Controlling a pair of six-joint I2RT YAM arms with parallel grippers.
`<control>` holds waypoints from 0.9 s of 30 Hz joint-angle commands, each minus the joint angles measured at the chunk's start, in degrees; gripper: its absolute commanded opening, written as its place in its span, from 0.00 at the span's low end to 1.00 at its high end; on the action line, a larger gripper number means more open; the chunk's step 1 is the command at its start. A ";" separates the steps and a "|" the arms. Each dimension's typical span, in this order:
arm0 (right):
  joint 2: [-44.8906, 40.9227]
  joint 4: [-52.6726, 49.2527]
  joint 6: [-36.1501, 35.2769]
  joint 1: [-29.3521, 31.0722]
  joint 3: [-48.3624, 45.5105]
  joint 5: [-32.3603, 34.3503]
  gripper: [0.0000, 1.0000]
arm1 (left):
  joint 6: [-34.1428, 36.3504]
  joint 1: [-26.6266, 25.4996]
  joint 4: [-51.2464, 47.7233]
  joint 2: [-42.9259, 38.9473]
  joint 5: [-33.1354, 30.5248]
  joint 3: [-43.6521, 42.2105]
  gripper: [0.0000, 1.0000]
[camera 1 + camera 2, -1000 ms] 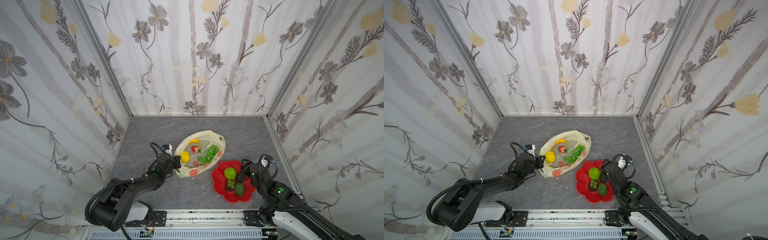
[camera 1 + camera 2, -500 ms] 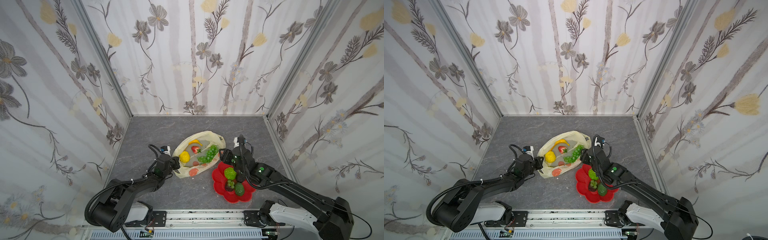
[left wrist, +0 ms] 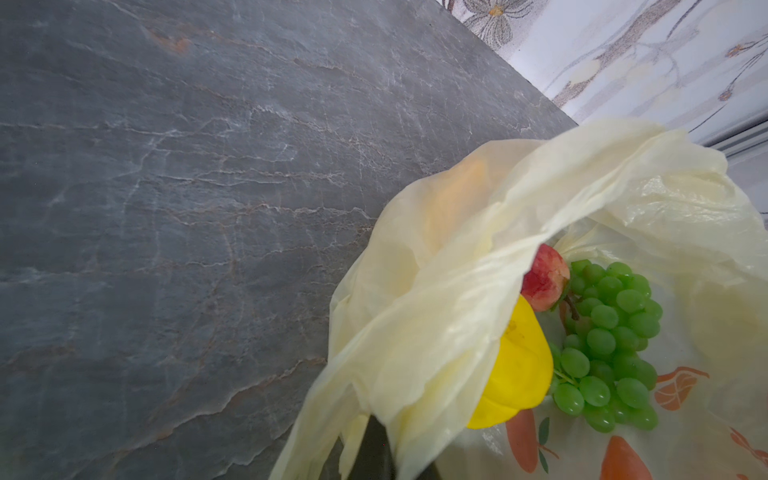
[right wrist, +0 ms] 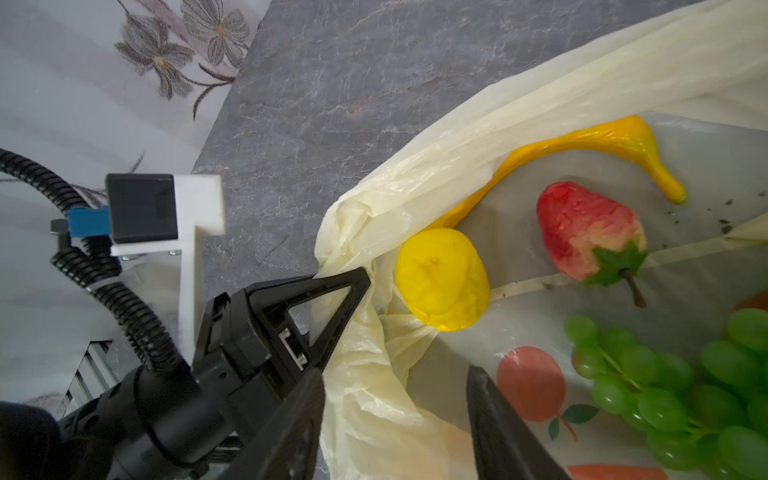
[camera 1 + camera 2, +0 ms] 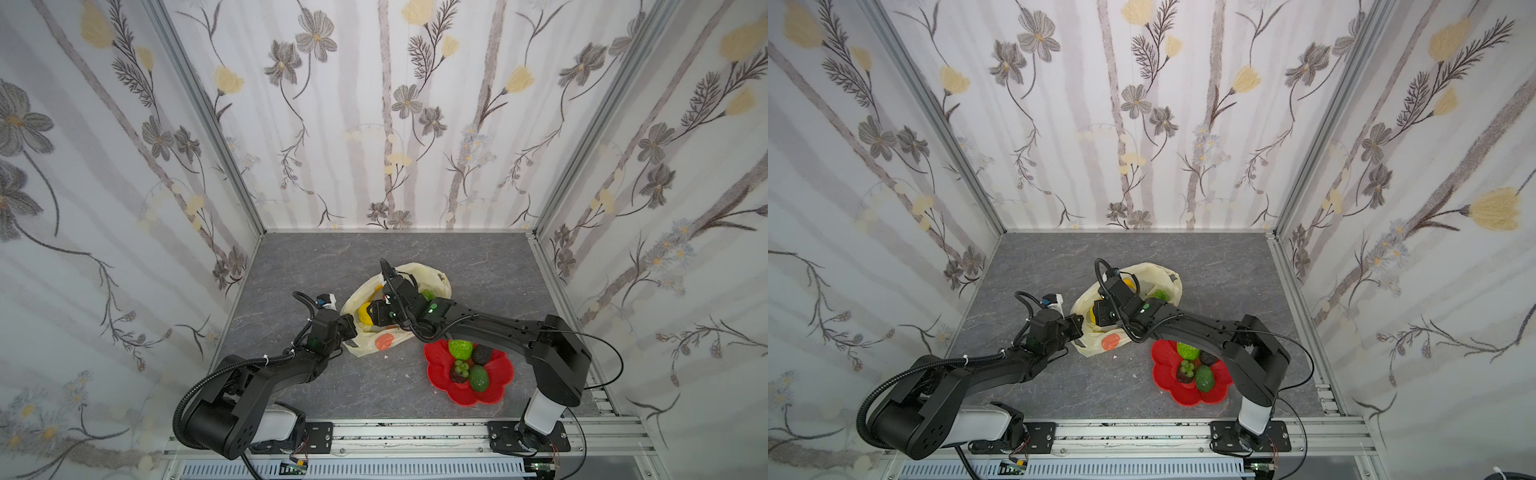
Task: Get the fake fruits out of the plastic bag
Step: 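Move the right gripper back into the bag toward the yellow fruit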
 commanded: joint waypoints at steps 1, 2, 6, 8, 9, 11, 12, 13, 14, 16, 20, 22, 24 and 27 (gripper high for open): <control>3.24 0.70 -1.61 0.24 3.10 -3.64 0.56 | -0.90 0.41 1.00 0.60 0.15 0.27 0.00; 4.15 0.88 -1.68 0.31 3.96 -3.89 0.55 | -1.02 0.47 0.99 0.65 0.23 0.28 0.00; 7.54 1.02 -1.40 0.16 6.73 -3.65 0.53 | -1.25 0.83 1.00 0.60 0.57 0.18 0.00; 9.14 0.77 -1.41 0.04 8.41 -3.92 0.52 | -1.25 0.88 1.00 0.70 0.80 0.19 0.00; 9.95 0.39 -1.36 -0.03 9.37 -3.85 0.52 | -1.30 0.96 1.00 0.69 0.84 0.19 0.00; 11.31 -0.13 -1.39 -0.17 10.70 -3.79 0.52 | -1.30 0.88 0.99 0.77 0.94 0.19 0.00; 11.86 -0.25 -1.26 -0.32 11.09 -3.89 0.52 | -1.30 0.99 1.00 0.71 1.02 0.17 0.00; 12.45 -0.32 -1.17 -0.44 11.40 -3.90 0.52 | -1.30 1.00 0.99 0.71 1.00 0.17 0.00; 13.01 -0.38 -0.99 -0.61 11.60 -3.99 0.52 | -1.30 1.09 0.98 0.69 1.06 0.18 0.00; 14.08 -0.43 -0.92 -1.01 11.72 -4.58 0.54 | -1.30 1.11 1.00 0.61 1.28 0.19 0.00; 15.34 -0.26 -0.76 -1.89 11.22 -4.99 0.55 | -1.30 1.27 1.00 0.52 1.44 0.19 0.00; 15.40 -0.29 -0.74 -2.14 10.70 -4.68 0.55 | -1.21 1.27 1.00 0.52 1.55 0.15 0.00; 15.17 -0.43 -0.37 -2.31 9.82 -3.93 0.55 | -1.21 1.35 1.00 0.62 1.64 0.17 0.00; 14.68 -0.43 0.06 -2.58 8.20 -2.84 0.55 | -1.12 1.41 0.99 0.68 1.72 0.19 0.00</control>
